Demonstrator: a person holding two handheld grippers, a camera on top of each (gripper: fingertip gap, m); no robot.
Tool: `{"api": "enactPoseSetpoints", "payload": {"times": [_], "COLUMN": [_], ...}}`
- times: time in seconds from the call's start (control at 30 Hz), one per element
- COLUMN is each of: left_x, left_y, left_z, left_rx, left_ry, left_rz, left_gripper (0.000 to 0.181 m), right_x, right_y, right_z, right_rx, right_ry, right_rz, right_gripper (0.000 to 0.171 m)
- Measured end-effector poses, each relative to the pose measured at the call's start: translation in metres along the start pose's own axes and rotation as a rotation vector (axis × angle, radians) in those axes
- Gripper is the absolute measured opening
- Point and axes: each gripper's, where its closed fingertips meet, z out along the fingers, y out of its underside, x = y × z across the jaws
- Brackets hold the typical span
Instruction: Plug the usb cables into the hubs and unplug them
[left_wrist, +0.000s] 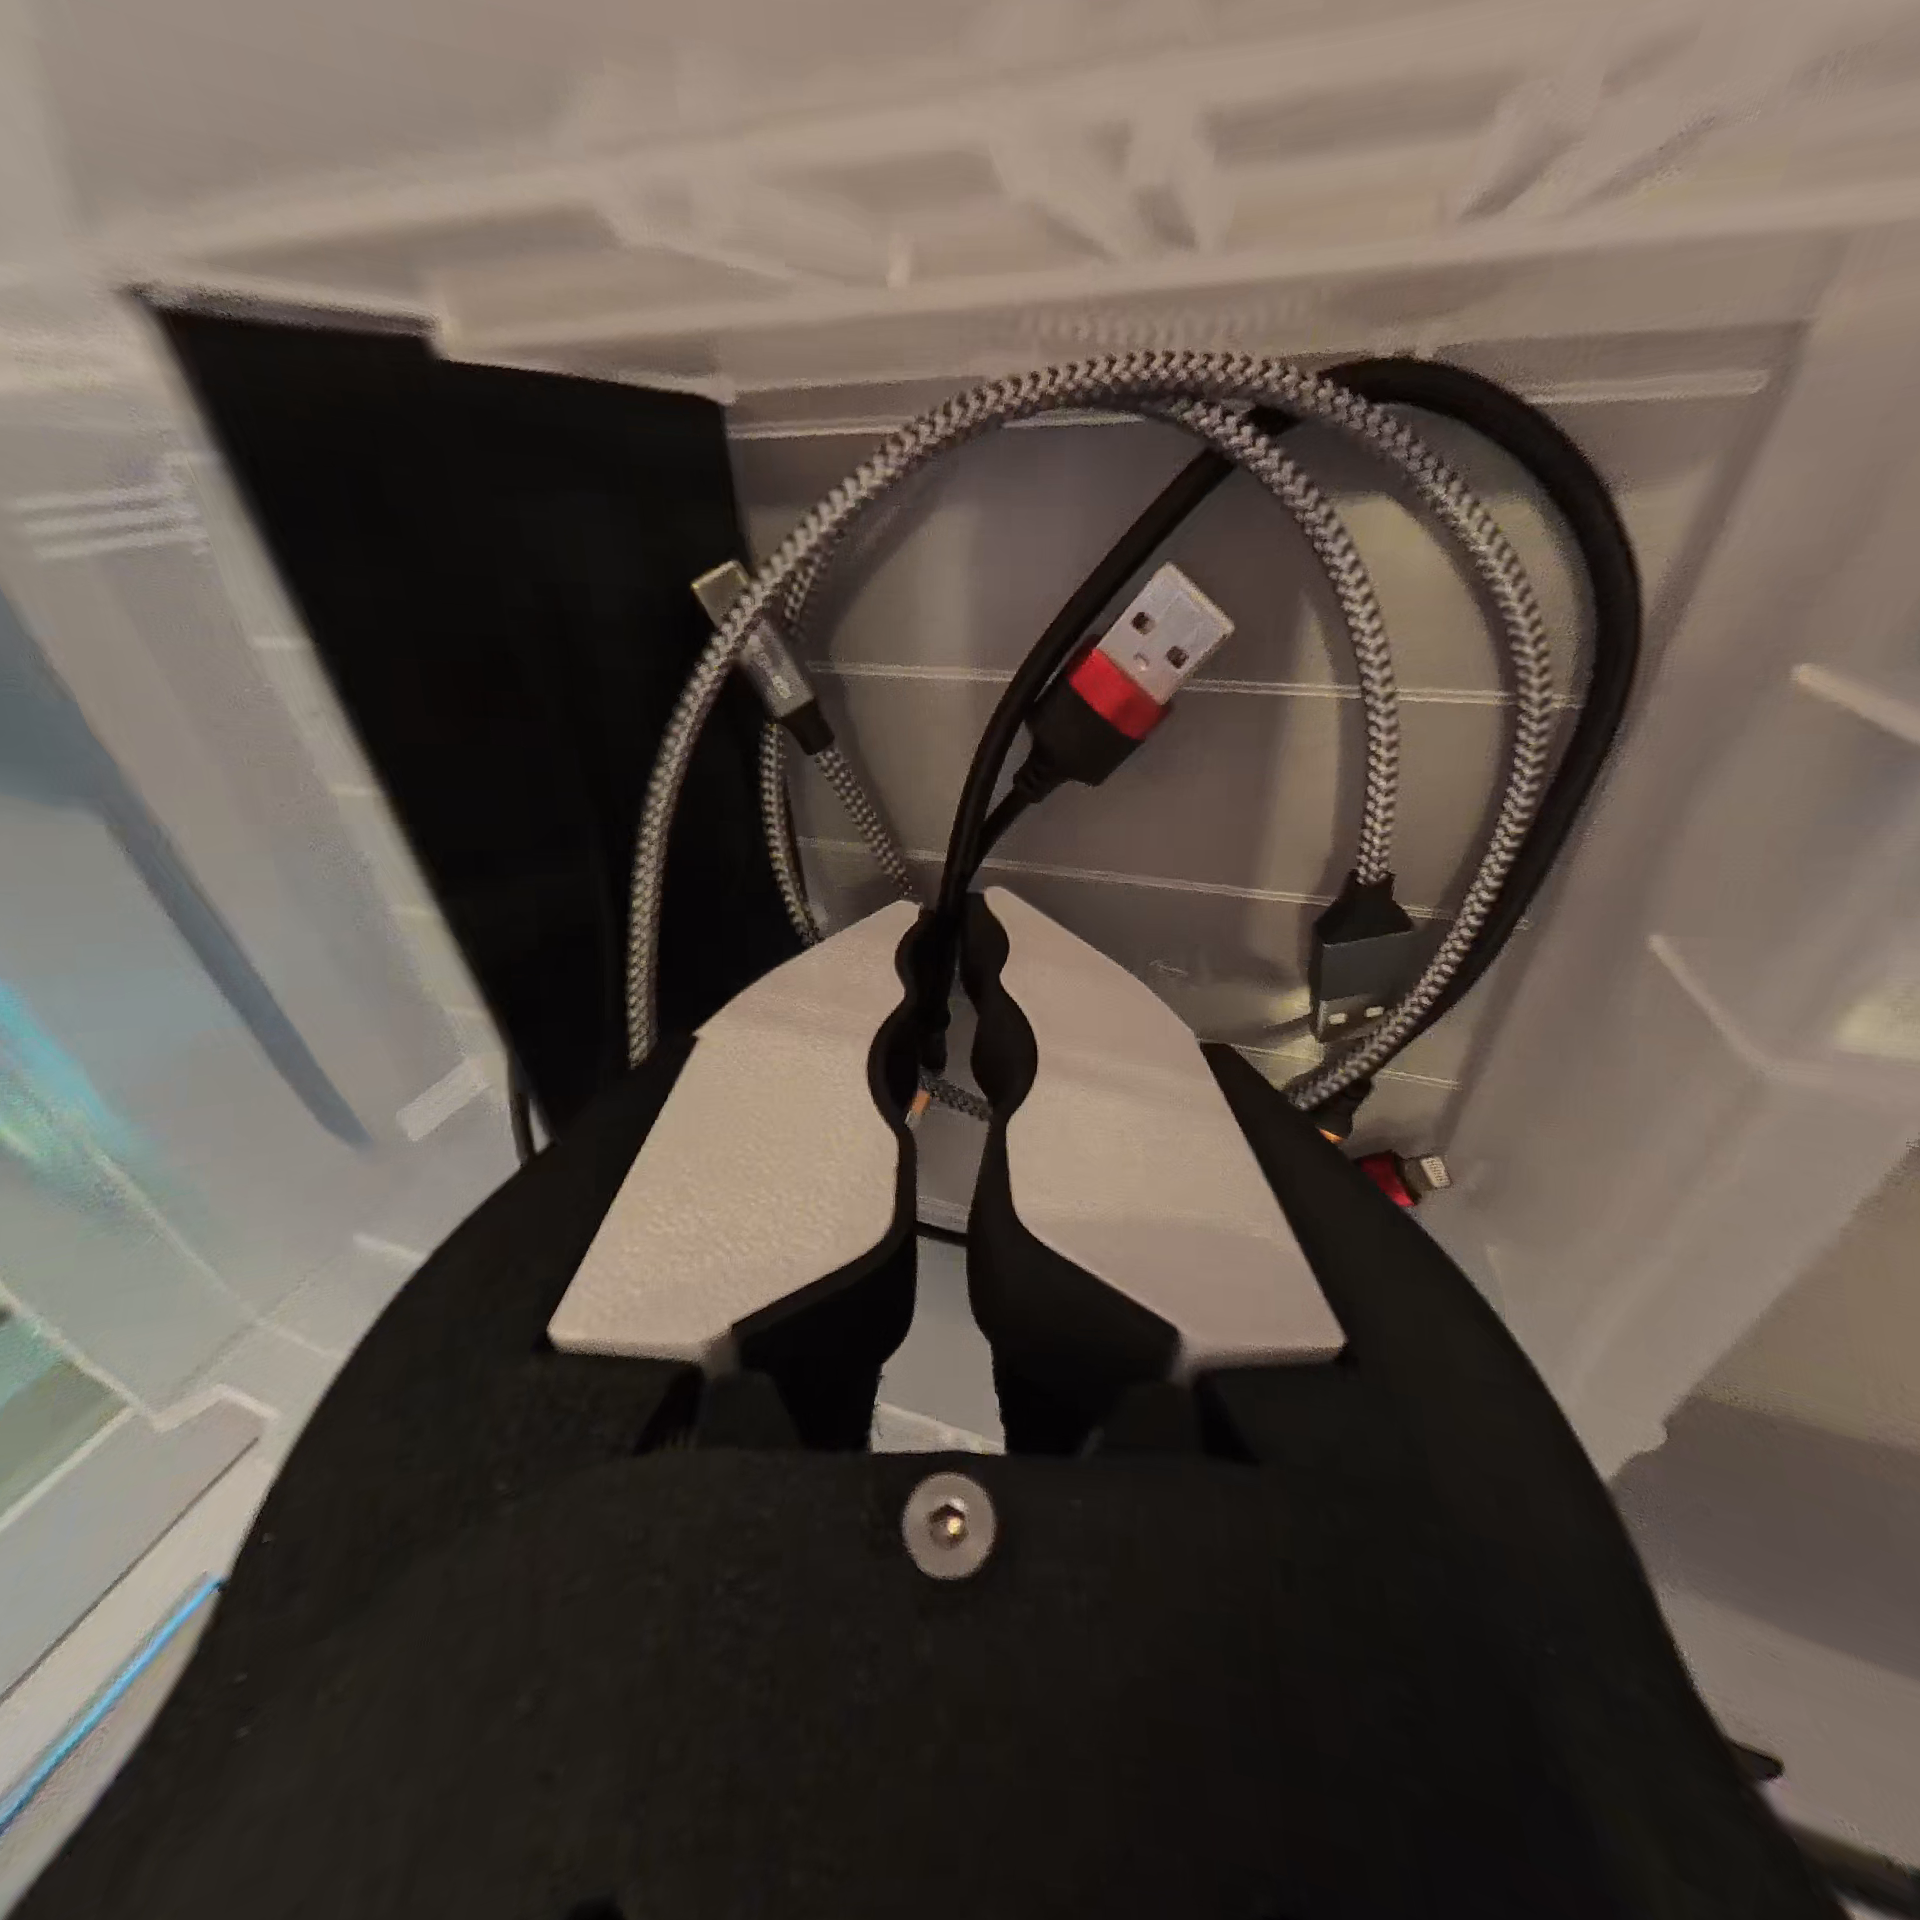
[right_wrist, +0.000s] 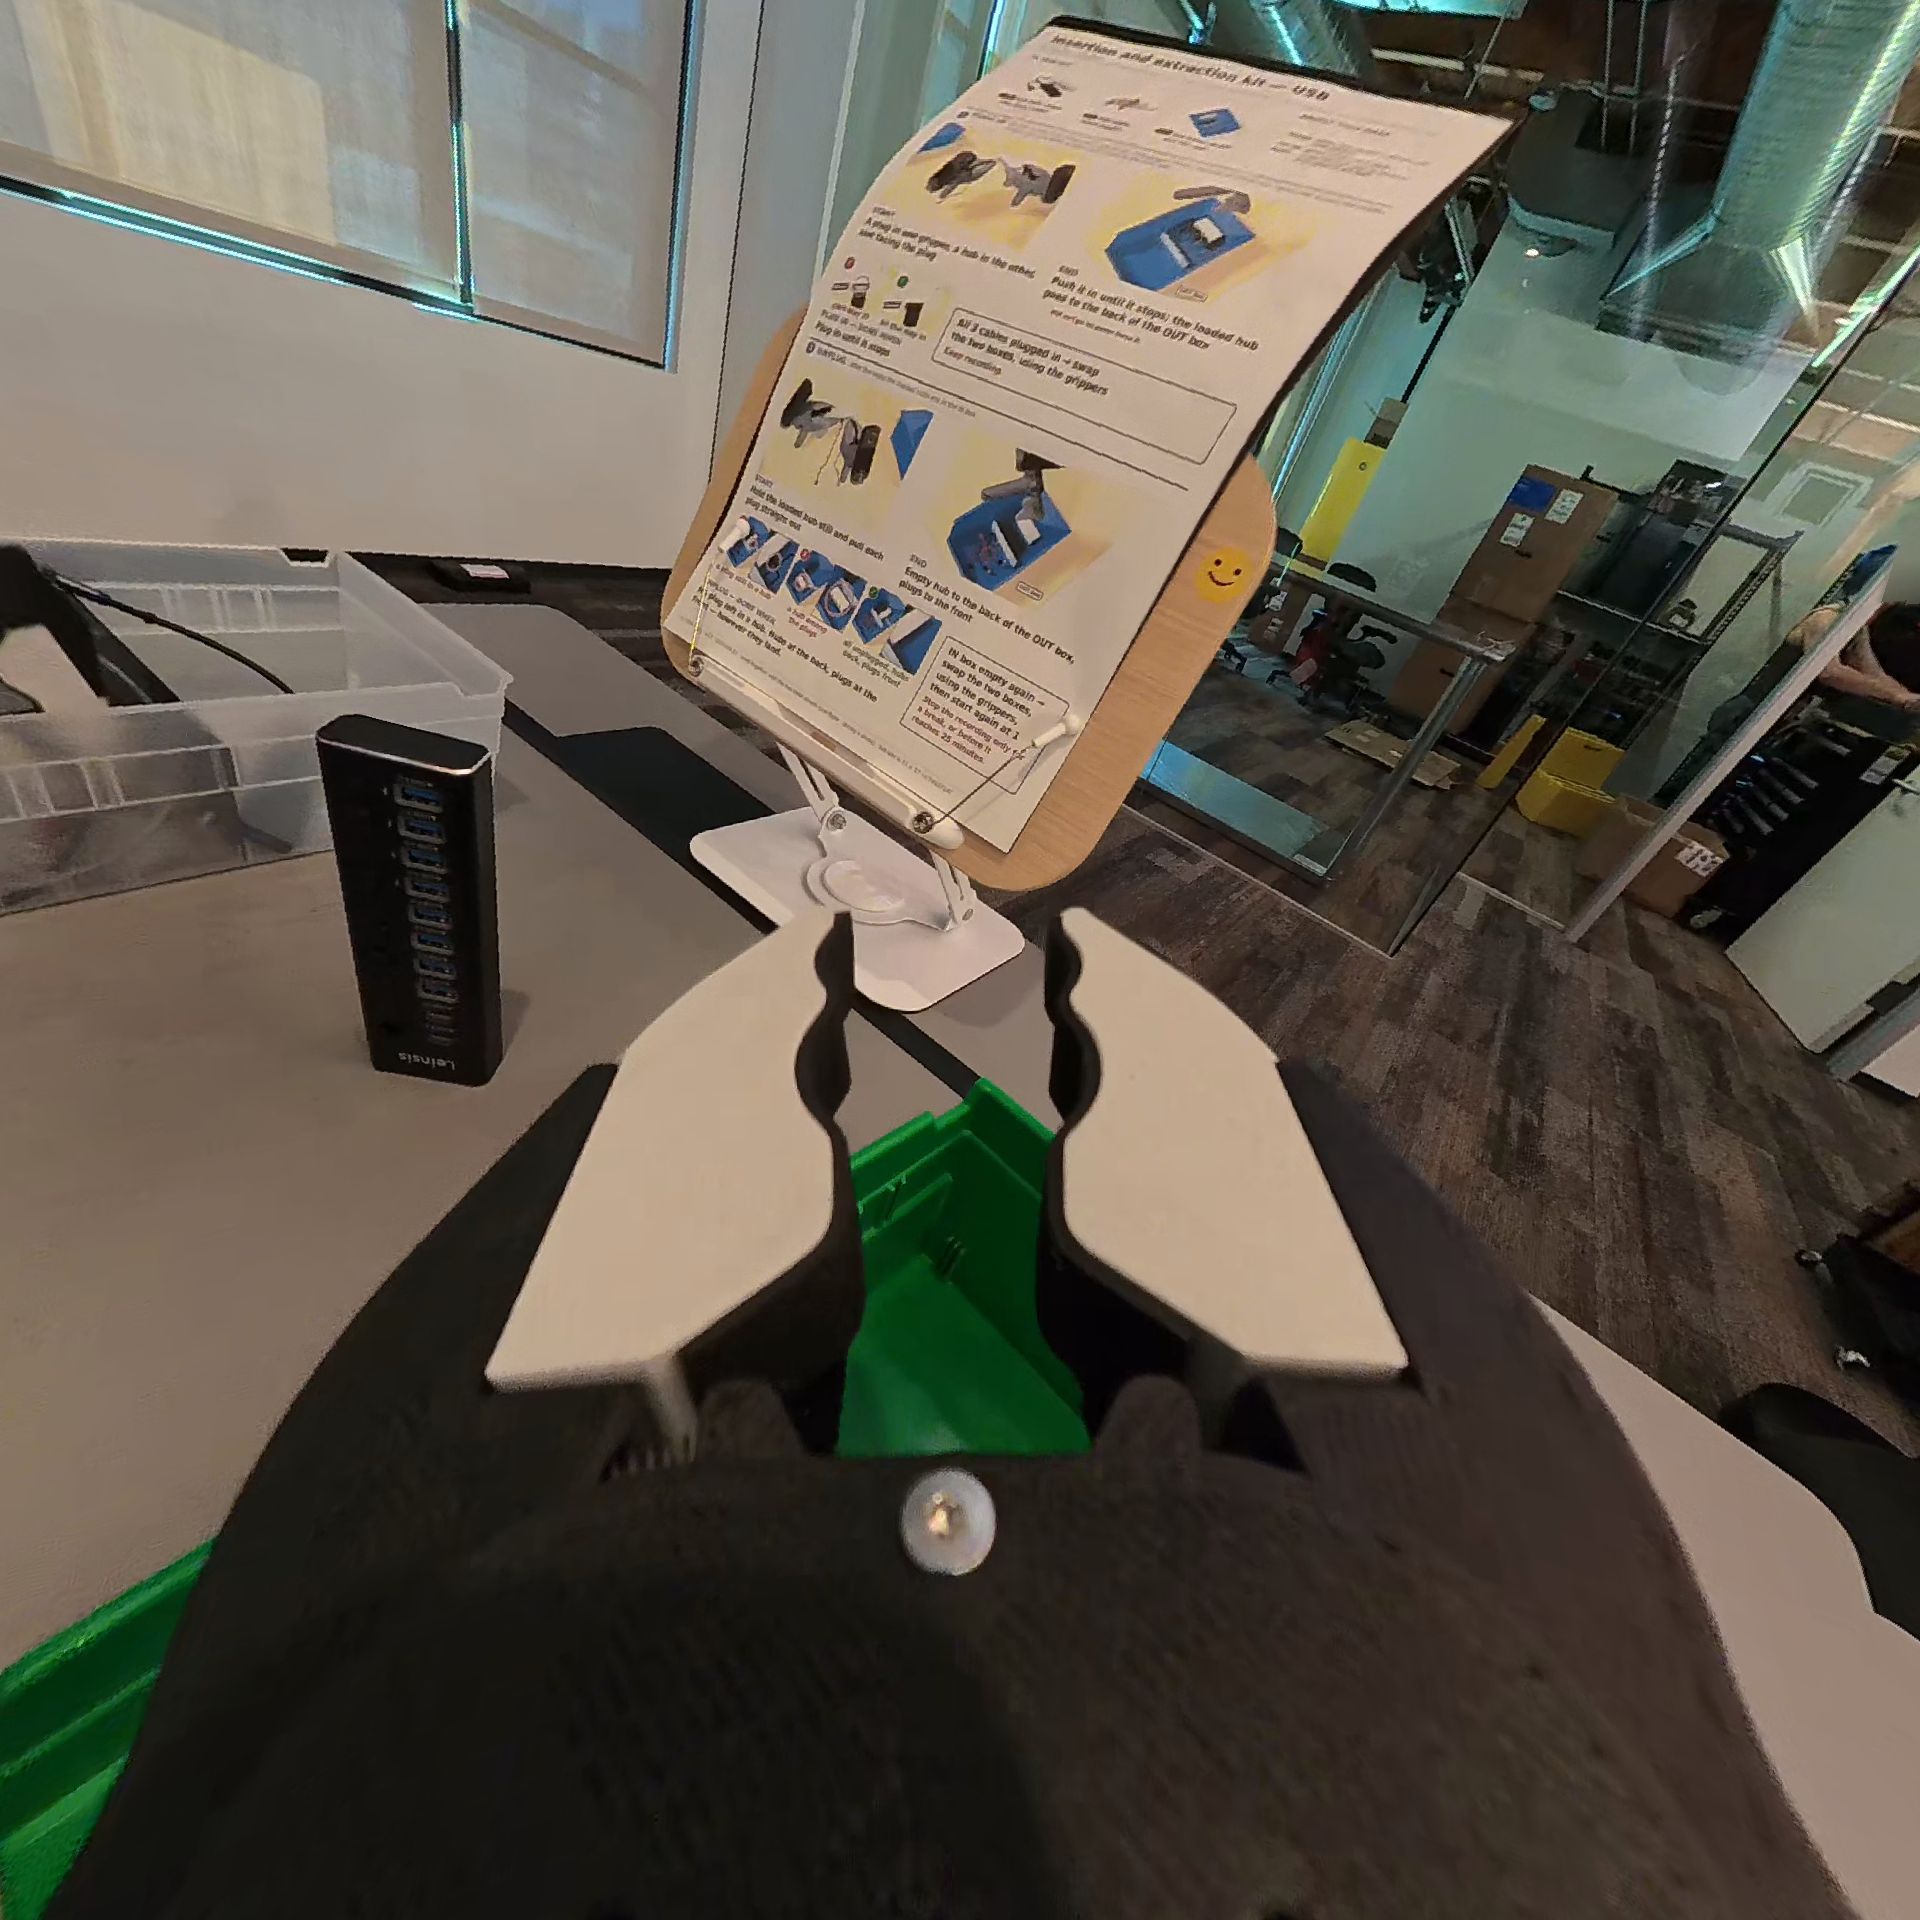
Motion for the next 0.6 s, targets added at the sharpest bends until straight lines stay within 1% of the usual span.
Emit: {"api": "enactPoseSetpoints", "payload": {"times": [0.07, 0.17, 0.3, 0.43, 0.53, 0.6], "left_x": [-0.004, -0.016, -0.033, -0.041, -0.041, -0.038], "left_y": [-0.002, 0.0, 0.002, 0.009, 0.014, 0.012], "left_z": [-0.014, -0.041, -0.084, -0.11, -0.118, -0.127], "left_rx": [0.057, 0.159, 0.381, 0.604, 0.663, 0.705], "left_ry": [-0.038, -0.141, -0.252, -0.212, -0.156, -0.103], "left_rz": [-0.05, -0.148, -0.35, -0.587, -0.702, -0.745], "left_gripper": [0.004, 0.004, 0.004, 0.004, 0.004, 0.004], "right_x": [-0.002, -0.006, -0.012, -0.018, -0.021, -0.022], "right_y": [0.001, 0.002, 0.001, -0.001, -0.001, 0.0], "right_z": [0.002, 0.005, 0.009, 0.012, 0.014, 0.015], "right_rx": [-0.009, -0.021, -0.033, -0.034, -0.038, -0.043], "right_ry": [-0.004, -0.017, -0.033, -0.046, -0.055, -0.058], "right_rz": [-0.007, -0.019, -0.041, -0.059, -0.067, -0.069], "right_gripper": [0.036, 0.036, 0.036, 0.036, 0.036, 0.036]}}
